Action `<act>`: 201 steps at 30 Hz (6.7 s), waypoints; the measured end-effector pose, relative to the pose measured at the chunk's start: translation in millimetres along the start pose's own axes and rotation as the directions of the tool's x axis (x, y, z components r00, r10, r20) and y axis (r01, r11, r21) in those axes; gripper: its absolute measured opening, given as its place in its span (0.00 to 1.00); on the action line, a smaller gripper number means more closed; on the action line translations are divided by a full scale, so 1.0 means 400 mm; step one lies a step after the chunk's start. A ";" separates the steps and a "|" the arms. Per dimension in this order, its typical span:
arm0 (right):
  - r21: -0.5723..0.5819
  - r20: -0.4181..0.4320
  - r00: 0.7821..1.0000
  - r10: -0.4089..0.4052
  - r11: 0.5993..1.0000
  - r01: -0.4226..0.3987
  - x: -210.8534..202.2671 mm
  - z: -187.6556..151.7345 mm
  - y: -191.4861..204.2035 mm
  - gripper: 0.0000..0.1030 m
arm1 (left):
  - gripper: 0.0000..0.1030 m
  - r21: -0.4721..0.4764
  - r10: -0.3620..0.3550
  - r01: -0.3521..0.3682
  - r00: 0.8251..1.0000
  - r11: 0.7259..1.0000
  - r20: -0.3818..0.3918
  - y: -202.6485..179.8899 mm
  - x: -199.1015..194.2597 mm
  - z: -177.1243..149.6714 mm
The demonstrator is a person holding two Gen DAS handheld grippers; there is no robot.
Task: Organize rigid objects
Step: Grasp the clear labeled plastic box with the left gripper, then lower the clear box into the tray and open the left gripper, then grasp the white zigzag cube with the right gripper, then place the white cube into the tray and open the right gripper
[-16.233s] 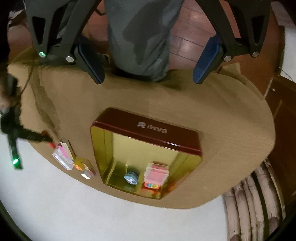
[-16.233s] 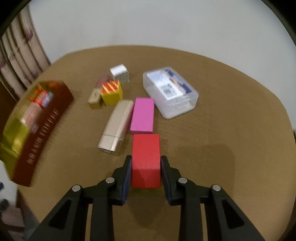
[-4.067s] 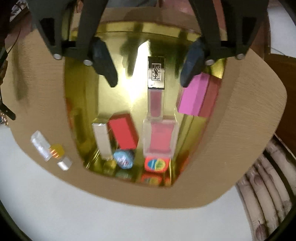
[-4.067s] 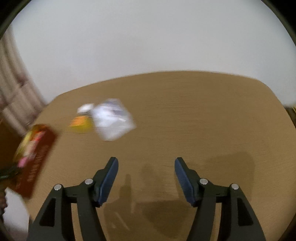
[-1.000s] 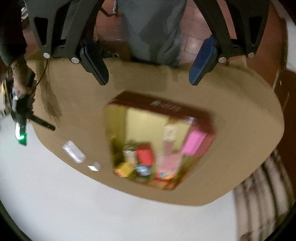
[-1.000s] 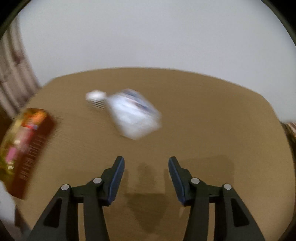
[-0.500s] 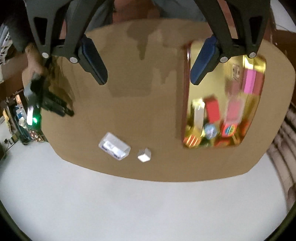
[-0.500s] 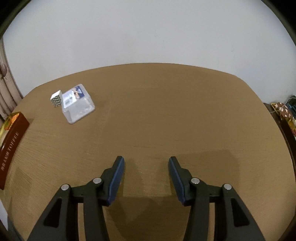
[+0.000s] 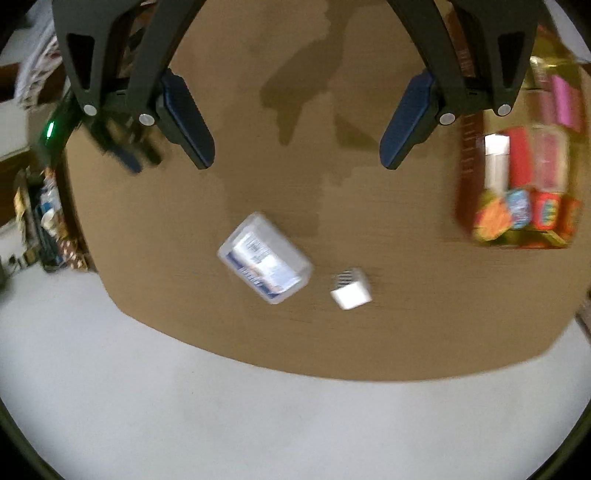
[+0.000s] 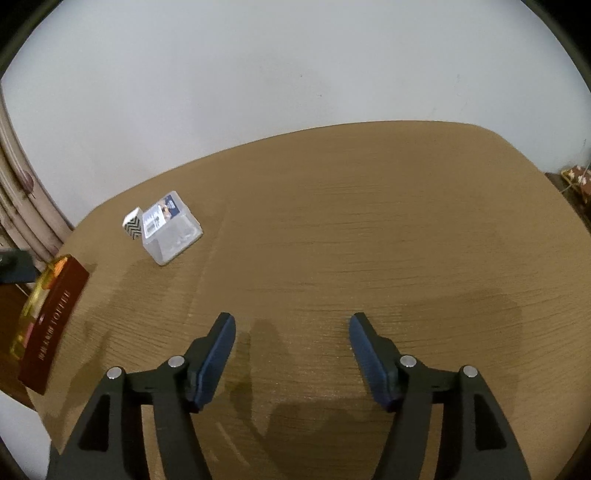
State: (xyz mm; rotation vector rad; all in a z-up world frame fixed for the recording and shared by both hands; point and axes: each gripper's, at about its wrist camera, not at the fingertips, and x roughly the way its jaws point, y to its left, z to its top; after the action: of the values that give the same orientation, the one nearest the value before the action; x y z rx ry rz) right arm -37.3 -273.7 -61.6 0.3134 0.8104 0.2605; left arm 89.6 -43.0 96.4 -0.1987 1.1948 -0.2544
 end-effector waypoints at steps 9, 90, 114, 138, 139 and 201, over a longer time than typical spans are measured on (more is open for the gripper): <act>0.037 0.028 0.997 0.073 0.997 -0.074 -0.015 -0.002 -0.020 0.66 | 0.86 -0.183 0.038 -0.058 0.993 0.981 -0.111 -0.080 0.175 0.132; 0.034 0.006 1.000 0.005 0.999 -0.005 -0.024 0.020 -0.004 0.66 | 0.72 -0.104 0.187 -0.175 0.975 0.979 0.119 0.385 -0.197 -0.382; -0.297 -0.116 0.993 0.003 0.954 -0.038 0.031 0.194 0.436 0.77 | 0.83 -0.356 0.343 -0.234 0.897 0.904 0.280 0.508 -0.241 -0.720; -0.500 -0.260 0.964 -0.057 0.862 -0.084 0.372 0.315 0.700 0.61 | 0.94 -0.242 0.342 -0.287 0.910 0.927 0.233 0.487 -0.191 -0.714; -0.493 -0.286 0.957 -0.057 0.865 -0.096 0.389 0.313 0.698 0.54 | 0.94 -0.246 0.341 -0.286 0.913 0.926 0.225 0.491 -0.187 -0.714; -0.390 -0.352 0.899 0.260 0.833 -0.394 0.047 0.014 0.999 0.42 | 0.93 -0.376 0.296 -0.244 0.951 0.894 0.086 0.540 -0.188 -0.718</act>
State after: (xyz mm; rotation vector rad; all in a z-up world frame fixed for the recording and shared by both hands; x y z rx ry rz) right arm -63.7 100.5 77.6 -0.0338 0.9506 0.8276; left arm -185.3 180.5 -0.5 -0.3617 1.1045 0.2274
